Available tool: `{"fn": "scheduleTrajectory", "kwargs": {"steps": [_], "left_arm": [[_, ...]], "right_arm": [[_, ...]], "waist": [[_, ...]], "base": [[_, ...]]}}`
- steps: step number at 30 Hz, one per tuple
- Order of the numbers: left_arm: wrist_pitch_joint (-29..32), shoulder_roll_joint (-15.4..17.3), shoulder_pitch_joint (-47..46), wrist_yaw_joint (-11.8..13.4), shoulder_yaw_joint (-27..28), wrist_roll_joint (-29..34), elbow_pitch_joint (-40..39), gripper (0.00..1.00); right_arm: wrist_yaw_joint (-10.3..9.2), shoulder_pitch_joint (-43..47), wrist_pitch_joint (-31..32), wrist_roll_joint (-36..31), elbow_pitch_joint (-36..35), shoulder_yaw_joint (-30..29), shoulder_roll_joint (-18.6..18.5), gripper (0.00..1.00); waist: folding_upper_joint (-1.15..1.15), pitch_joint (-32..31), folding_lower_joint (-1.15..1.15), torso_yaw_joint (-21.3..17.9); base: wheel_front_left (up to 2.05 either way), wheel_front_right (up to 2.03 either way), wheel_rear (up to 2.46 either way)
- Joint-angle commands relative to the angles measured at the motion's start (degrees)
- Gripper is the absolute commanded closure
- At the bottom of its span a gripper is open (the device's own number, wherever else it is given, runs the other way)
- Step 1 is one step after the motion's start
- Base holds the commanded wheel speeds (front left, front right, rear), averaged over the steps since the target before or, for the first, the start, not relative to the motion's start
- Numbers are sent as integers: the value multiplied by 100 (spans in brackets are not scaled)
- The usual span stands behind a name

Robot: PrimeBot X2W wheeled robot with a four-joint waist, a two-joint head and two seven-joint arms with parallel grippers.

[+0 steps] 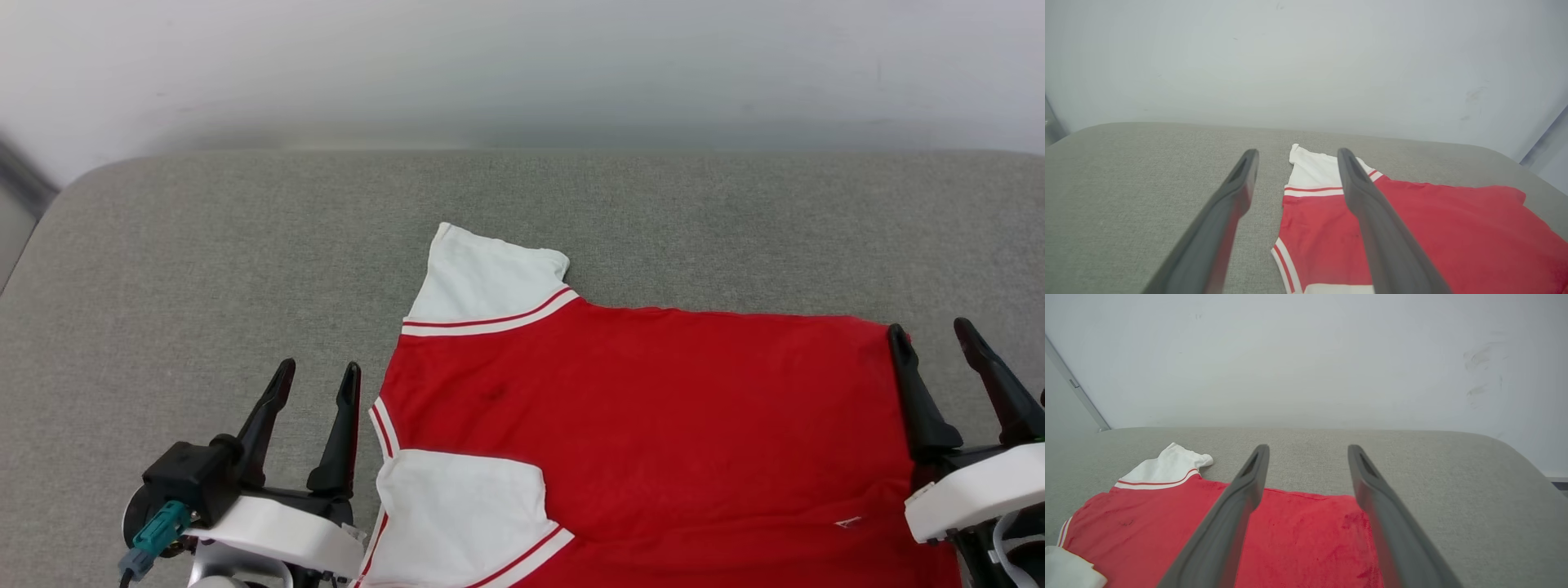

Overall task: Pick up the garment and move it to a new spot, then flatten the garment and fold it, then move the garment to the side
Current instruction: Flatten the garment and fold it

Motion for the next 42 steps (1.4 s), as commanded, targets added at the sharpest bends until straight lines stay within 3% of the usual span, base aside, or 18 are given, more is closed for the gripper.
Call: {"fn": "scheduleTrajectory", "kwargs": {"steps": [1, 6, 10, 19, 26, 31, 34, 37, 42], "left_arm": [[-39, -81, -6, -115, 94, 107, 28, 0], [-34, -209, -369, -532, 230, 315, 254, 0], [248, 41, -1059, -833, 147, 423, 508, 0], [2545, 802, -3147, -1467, 28, 17, 839, 0], [4821, 1503, -4562, -1672, -204, -600, 1441, 0], [6119, 1661, -5142, -1618, -237, -1115, 1944, 0], [6779, 1685, -5368, -1410, -214, -1358, 2137, 0], [7153, 1697, -5435, -1149, -166, -1479, 2218, 0], [7414, 1758, -5409, -972, -231, -1443, 2335, 0]], "right_arm": [[-2, 9, -87, -17, 42, 46, 47, 0], [-2, -194, -251, 2, 114, 133, 126, 0], [-2, -365, -298, -20, 82, 164, 138, 0], [-2, -798, -301, 27, -23, 401, 246, 0], [-2, -964, -458, 88, 92, 511, 366, 0], [-2, -1019, -596, 20, 304, 629, 366, 0], [-2, -1077, -665, 51, 389, 667, 404, 0], [-2, -1111, -695, 92, 478, 715, 414, 0], [-2, -1170, -766, 130, 552, 827, 431, 0]], "waist": [[0, 52, 0, -39], [0, 316, 0, -174], [0, 679, 0, -337], [0, 1568, 0, -847], [0, 2046, 0, -1260], [0, 2260, 0, -1466], [0, 2368, 0, -1577], [0, 2470, 0, -1670], [0, 2624, 0, -1785]], "base": [[0, 0, 0], [0, 0, 0], [0, 0, 0], [0, 0, 0], [0, 0, 0], [0, 0, 0], [0, 0, 0], [0, 0, 0], [0, 0, 0]]}}
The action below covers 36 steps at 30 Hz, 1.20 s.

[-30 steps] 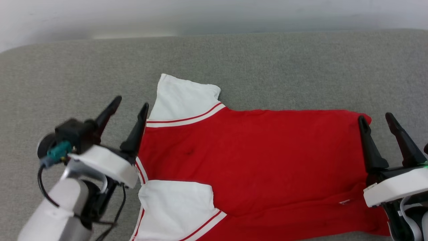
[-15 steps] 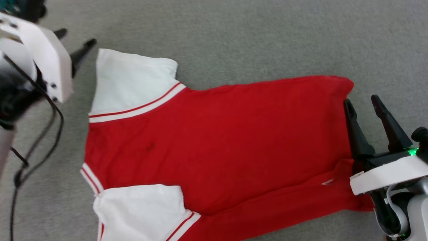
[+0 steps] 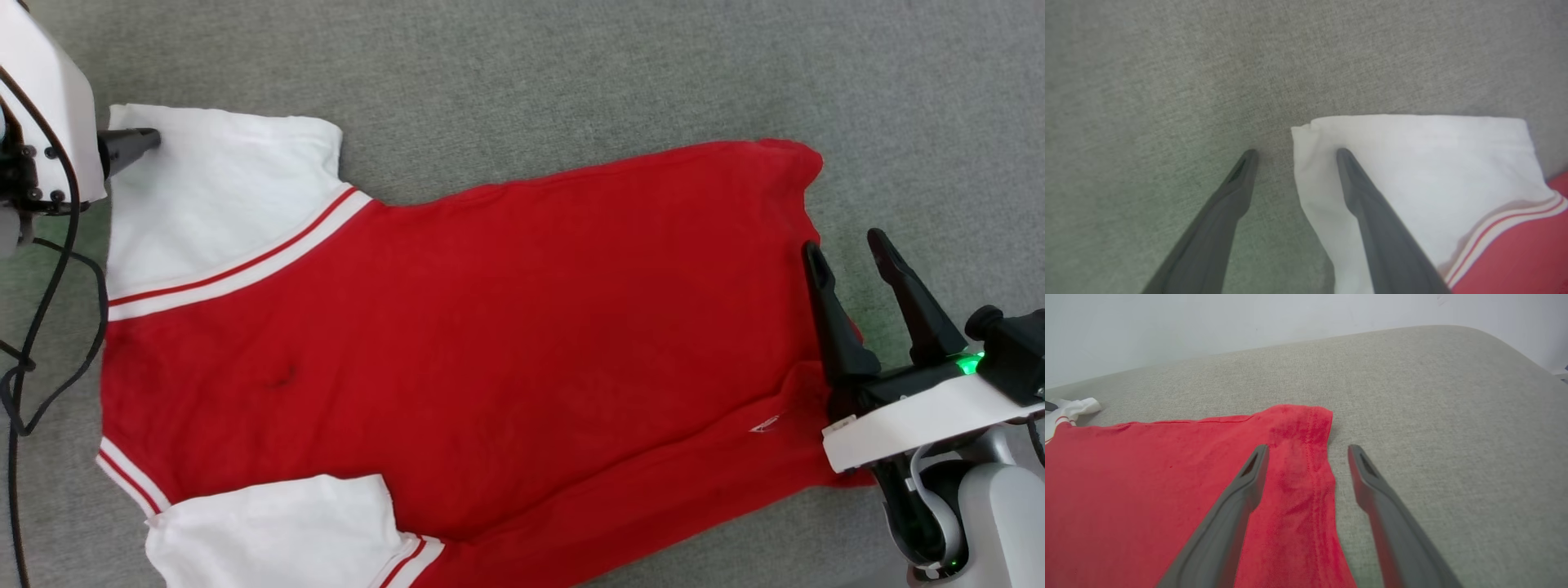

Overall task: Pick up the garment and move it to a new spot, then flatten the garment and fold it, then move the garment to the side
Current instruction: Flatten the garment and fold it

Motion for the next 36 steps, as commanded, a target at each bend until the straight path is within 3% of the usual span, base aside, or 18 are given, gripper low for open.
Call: {"fn": "scheduleTrajectory", "kwargs": {"steps": [1, 4, 5, 6, 9, 17, 25, 36], "left_arm": [[18, 39, 35, 14, -60, 79, 60, 0], [77, 56, 171, -31, -189, 132, 194, 0], [120, 22, 223, -32, -220, 91, 247, 54], [174, 0, 271, -56, -257, 74, 287, 100], [186, -35, 352, -142, -334, 37, 325, 100], [-575, -157, 243, -341, -171, 93, 203, 100], [-1182, -245, 337, -552, -198, 122, -216, 100], [-1550, -339, 797, -670, -404, -62, -1689, 100]], "right_arm": [[-2, -109, -46, 53, 23, 35, 27, 0], [-2, -141, -64, 56, 54, 39, 25, 0], [-2, -140, -72, 51, 65, 40, 20, 0], [-2, -140, -79, 47, 73, 33, 12, 0], [-2, -156, -86, 27, 95, 1, -7, 0], [-2, -187, 163, -78, 41, -95, -206, 0], [-2, -226, 1043, -62, -134, -94, -762, 0], [-2, -611, 3845, 462, -428, -43, -1949, 0]], "waist": [[0, 90, -1, -82], [0, 150, -1, -130], [0, 162, -1, -139], [0, 172, -1, -143], [0, 179, -1, -136], [0, -126, -1, 75], [0, -519, -1, 431], [0, -801, -1, 1157]], "base": [[0, 0, 0], [0, 0, 0], [0, 0, 0], [0, 0, 0], [0, 0, 0], [0, 0, 0], [0, 0, 0], [0, 0, 0]]}}
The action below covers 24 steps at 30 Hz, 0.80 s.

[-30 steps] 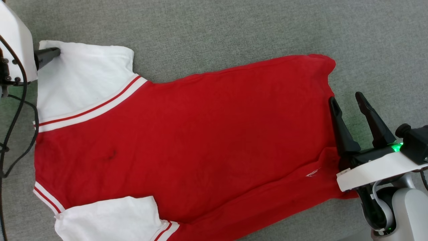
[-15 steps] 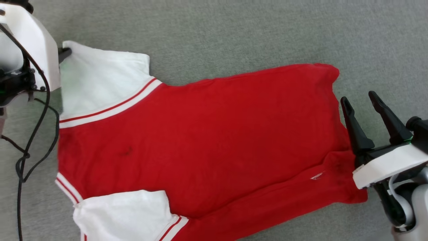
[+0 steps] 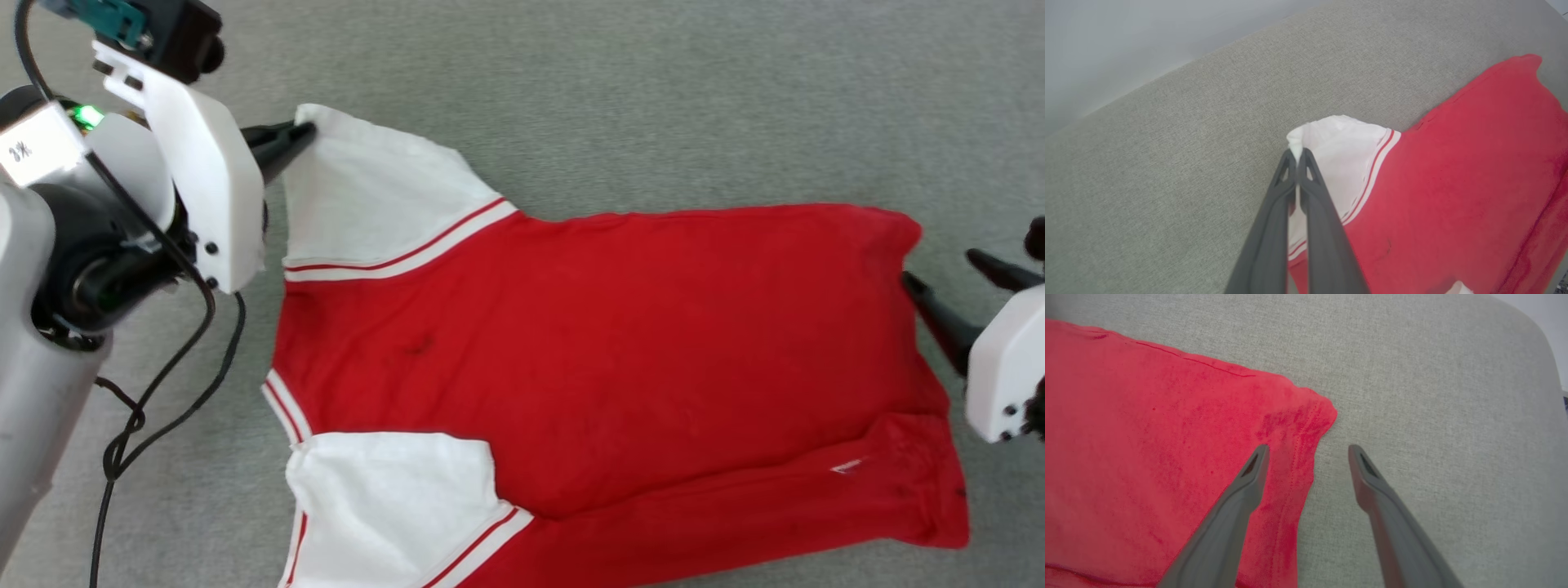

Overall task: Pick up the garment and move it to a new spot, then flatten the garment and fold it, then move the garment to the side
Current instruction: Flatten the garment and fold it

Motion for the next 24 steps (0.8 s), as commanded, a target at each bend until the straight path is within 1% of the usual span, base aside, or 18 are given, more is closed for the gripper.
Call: {"fn": "scheduleTrajectory", "kwargs": {"steps": [1, 7, 12, 17, 24], "left_arm": [[-57, -3, 90, -10, -10, 21, -163, 100], [-197, 15, 405, 112, -53, 71, -1058, 100], [-292, -14, 520, 143, -84, 103, -1524, 100], [-370, -83, 506, 124, -133, 148, -1756, 100], [-514, -128, 501, 73, -200, 170, -1886, 100]], "right_arm": [[-3, -191, 246, 28, -11, -30, -102, 0], [-3, -832, 1572, 17, 224, -118, -253, 0], [-3, -1201, 2265, -151, 558, 27, -392, 0], [-3, -1335, 2603, -319, 883, 270, -545, 0], [-3, -1133, 2690, -298, 1411, 585, -560, 0]], "waist": [[0, -23, 0, 182], [0, 115, 0, 518], [0, 268, 0, 777], [0, 409, 0, 972], [0, 576, 0, 1137]], "base": [[0, 0, 0], [0, 0, 0], [0, 0, 0], [0, 0, 0], [0, 0, 0]]}}
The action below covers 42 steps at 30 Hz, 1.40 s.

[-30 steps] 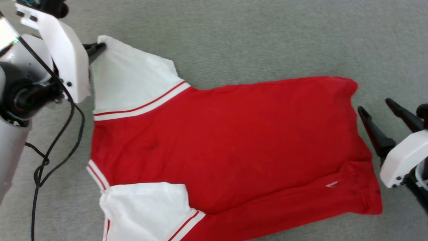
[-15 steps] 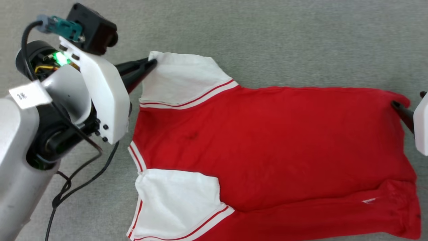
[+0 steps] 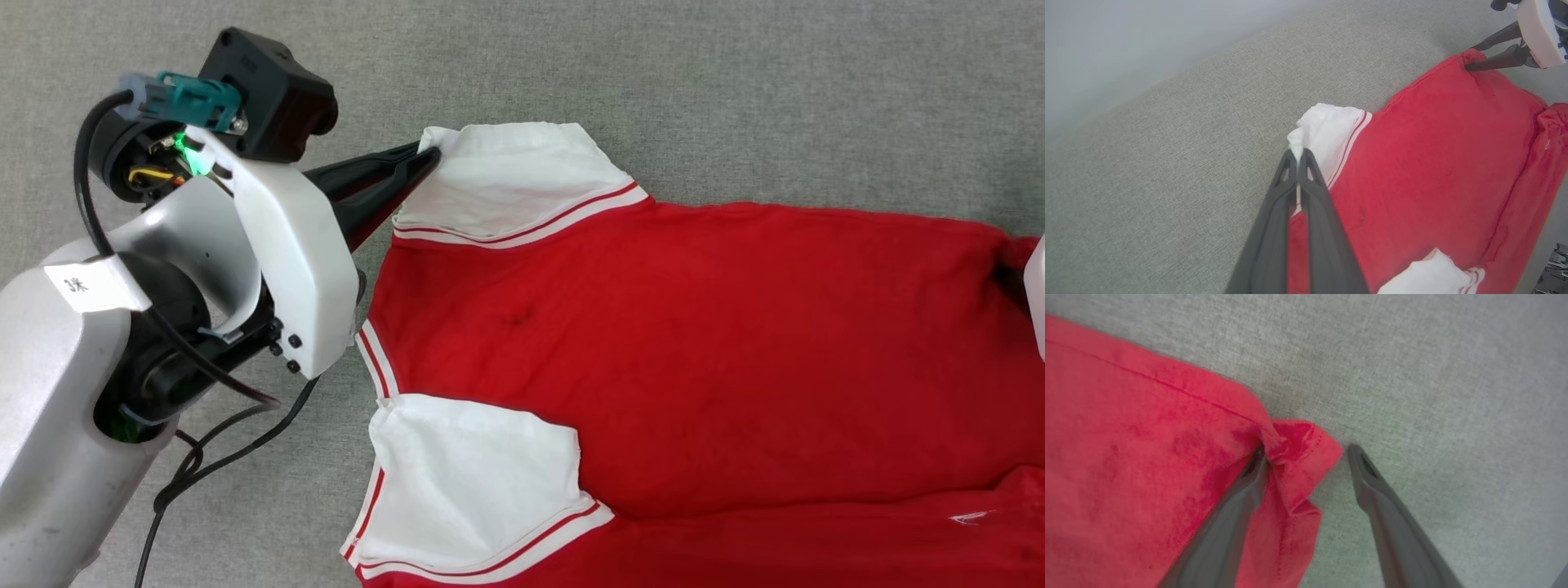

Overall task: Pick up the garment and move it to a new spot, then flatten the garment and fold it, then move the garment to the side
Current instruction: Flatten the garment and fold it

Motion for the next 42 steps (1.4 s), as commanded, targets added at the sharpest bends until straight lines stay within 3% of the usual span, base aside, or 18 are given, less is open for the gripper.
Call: {"fn": "scheduleTrajectory", "kwargs": {"steps": [1, 2, 3, 4, 5, 12, 21, 31, 42], "left_arm": [[-47, 3, 47, -16, -15, 6, 9, 100], [-63, 10, 70, -25, -17, 0, 30, 100], [-85, 21, 84, -24, -20, 5, 51, 100], [-114, 30, 90, -31, -22, 21, 75, 100], [-120, 23, 81, -35, -28, 36, 100, 100], [-322, 24, 285, 7, 36, -44, 378, 100], [-660, 189, 1026, 132, 205, -243, 413, 100], [-929, 378, 2267, 415, 136, -379, 44, 100], [-1109, 436, 3503, 683, -110, -532, -53, 100]], "right_arm": [[-1, 239, 69, 66, 315, 241, 123, 0], [-1, 291, 95, 120, 381, 301, 136, 0], [3, 330, 100, 160, 433, 352, 142, 21], [6, 352, 72, 191, 477, 385, 142, 85], [6, 362, 19, 208, 505, 411, 131, 100], [-1, 307, -501, 333, 669, 196, 216, 100], [-1, 498, -1485, 536, 364, -97, 365, 100], [-2, 1776, -2207, 696, -280, -396, 460, 100], [-2, 2960, -2585, 946, -612, -665, 405, 100]], "waist": [[0, 49, 1, 47], [0, 57, 1, 59], [0, 63, 1, 69], [0, 63, 1, 78], [0, 54, 1, 86], [0, -264, 1, 45], [0, -921, 1, -36], [0, -1621, 1, -4], [0, -1843, 1, 16]], "base": [[0, 0, 0], [0, 0, 0], [0, 0, 0], [0, 0, 0], [0, 0, 0], [0, 0, 0], [0, 0, 0], [0, 0, 0], [0, 0, 0]]}}
